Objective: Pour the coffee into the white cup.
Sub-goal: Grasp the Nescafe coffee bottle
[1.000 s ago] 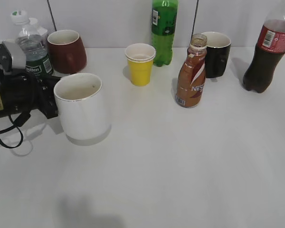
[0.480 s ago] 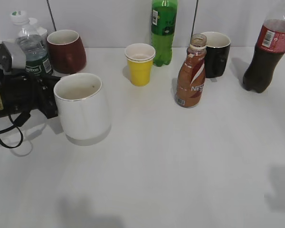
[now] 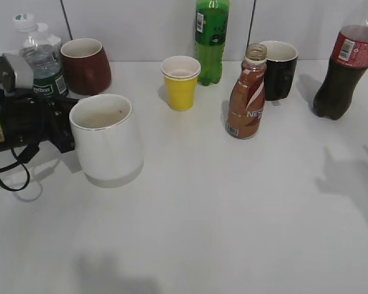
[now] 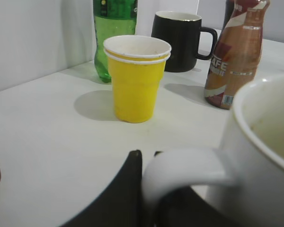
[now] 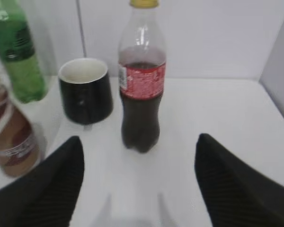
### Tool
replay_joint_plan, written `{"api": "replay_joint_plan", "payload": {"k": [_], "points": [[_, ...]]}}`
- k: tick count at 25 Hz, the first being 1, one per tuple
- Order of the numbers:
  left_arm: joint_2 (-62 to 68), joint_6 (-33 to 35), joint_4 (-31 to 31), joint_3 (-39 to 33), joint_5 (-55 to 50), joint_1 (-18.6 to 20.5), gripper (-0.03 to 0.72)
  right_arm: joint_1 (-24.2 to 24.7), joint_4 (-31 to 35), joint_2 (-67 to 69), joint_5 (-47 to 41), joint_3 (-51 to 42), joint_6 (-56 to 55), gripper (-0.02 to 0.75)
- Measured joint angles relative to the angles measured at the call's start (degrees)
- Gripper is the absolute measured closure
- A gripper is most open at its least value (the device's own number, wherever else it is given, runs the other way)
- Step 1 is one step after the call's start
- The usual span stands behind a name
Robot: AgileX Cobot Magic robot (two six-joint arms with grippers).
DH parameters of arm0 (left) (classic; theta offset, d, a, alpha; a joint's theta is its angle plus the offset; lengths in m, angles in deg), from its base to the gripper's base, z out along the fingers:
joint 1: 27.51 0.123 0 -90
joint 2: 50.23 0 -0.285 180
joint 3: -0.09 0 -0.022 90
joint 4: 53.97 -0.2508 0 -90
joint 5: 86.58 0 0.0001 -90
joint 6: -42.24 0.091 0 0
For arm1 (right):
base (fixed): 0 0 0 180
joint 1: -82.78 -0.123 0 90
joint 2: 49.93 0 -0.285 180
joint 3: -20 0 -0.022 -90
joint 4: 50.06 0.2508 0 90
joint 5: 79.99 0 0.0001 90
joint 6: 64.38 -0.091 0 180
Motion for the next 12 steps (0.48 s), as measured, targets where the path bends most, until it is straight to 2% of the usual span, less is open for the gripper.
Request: {"api": "replay_joint_plan", "payload": {"k": [8, 12], "points": [[0.02, 0.00, 0.00, 0.00, 0.00, 0.00, 0.650, -9.55, -11.35, 21.19, 23.35, -3.00, -0.89, 0.168], [0.06, 0.00, 0.00, 0.00, 0.00, 0.00, 0.650, -11.94, -15.49, 33.12, 35.84, -3.12, -7.63, 0.168]]}}
